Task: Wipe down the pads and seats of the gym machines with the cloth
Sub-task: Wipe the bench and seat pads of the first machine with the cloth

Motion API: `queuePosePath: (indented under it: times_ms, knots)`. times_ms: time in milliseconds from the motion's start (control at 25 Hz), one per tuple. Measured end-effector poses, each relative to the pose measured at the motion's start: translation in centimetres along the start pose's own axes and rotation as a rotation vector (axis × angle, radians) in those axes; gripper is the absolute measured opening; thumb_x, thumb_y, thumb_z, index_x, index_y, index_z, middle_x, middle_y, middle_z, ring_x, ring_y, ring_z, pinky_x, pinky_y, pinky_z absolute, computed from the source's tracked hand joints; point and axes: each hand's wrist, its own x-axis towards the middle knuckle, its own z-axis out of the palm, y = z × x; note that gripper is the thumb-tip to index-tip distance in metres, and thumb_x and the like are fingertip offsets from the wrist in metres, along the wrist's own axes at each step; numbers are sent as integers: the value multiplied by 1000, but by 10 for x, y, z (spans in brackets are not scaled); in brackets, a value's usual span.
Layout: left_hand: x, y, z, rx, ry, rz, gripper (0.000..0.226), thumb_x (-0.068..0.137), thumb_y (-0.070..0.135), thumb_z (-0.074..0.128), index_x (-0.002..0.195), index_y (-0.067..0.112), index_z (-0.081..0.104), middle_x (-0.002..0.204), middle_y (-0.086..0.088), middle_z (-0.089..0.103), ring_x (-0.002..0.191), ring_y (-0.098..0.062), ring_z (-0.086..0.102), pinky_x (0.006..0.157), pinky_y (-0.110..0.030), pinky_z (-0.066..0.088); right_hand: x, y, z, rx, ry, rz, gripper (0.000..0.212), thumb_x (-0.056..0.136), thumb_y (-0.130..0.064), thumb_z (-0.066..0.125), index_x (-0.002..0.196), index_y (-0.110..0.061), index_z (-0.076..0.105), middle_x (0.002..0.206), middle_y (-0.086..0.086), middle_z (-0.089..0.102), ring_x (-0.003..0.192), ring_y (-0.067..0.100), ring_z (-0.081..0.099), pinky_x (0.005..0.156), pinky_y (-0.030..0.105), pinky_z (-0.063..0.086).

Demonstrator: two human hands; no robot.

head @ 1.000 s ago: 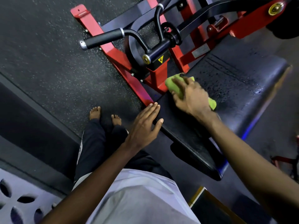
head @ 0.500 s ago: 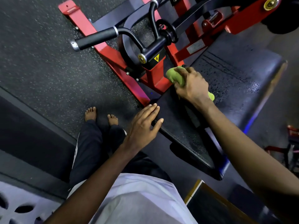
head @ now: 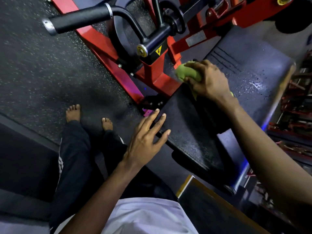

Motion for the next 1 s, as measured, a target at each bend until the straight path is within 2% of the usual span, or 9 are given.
queuePosePath:
  times_ms: [120,200,400,440,600,680,800,880,1000]
  knots:
    - [-7,-4,1,-9,45,58,40,98,27,66,132,4,64,134,-11,61,123,-28,56,96,-46,50,-25,-30,2,-86,-16,-118,49,91,-54,62,138,-41,58,136,-1,60,114,34,60,92,43,50]
    - [-10,-6,1,-11,65,74,38,97,24,69,129,3,66,130,-10,64,120,-27,58,94,-45,51,-41,-51,2,-106,-87,-231,47,91,-58,60,135,-43,59,137,-3,60,113,33,60,92,44,52]
    - [-7,-6,1,-52,62,61,36,95,24,70,125,3,68,127,-12,64,118,-29,59,95,-46,50,-42,-64,-5,-153,-169,-388,47,91,-57,63,136,-48,56,141,-8,56,124,29,52,99,48,49]
    - [-6,-7,1,-63,59,56,36,95,24,70,125,4,68,127,-12,64,119,-28,59,95,-46,50,-32,-59,-5,-146,-195,-370,47,91,-57,63,137,-47,56,141,-7,56,125,29,53,101,47,48]
    - [-4,-5,-4,-90,16,18,35,95,23,69,125,5,69,131,-11,61,122,-27,56,97,-46,48,19,-43,-10,-152,-272,-48,63,81,-69,60,132,-31,60,129,6,63,117,34,63,97,50,53]
    - [-4,-1,-4,-87,-6,-15,34,96,25,68,124,6,69,137,-10,58,123,-28,55,100,-46,47,14,-54,-10,-180,-241,-55,59,81,-68,56,128,-32,63,124,7,65,111,35,65,91,47,55]
    - [-2,6,-7,-74,-32,-73,31,97,25,66,122,7,69,140,-7,57,126,-26,54,103,-45,46,-24,-73,-4,-180,-188,-197,41,93,-47,57,132,-35,62,129,5,61,117,34,59,91,46,50]
    - [5,11,-8,-65,-65,-123,32,98,25,62,125,8,65,140,-5,56,129,-22,52,105,-45,44,-49,-67,2,-91,-121,-257,45,93,-41,62,138,-41,56,142,-2,53,127,30,50,97,48,47]
    - [22,19,-2,2,-148,-168,49,100,35,52,142,8,53,149,-7,48,138,-22,45,114,-39,36,-44,-24,2,-28,-43,-124,55,94,-38,64,146,-41,49,146,0,48,127,31,46,100,47,44]
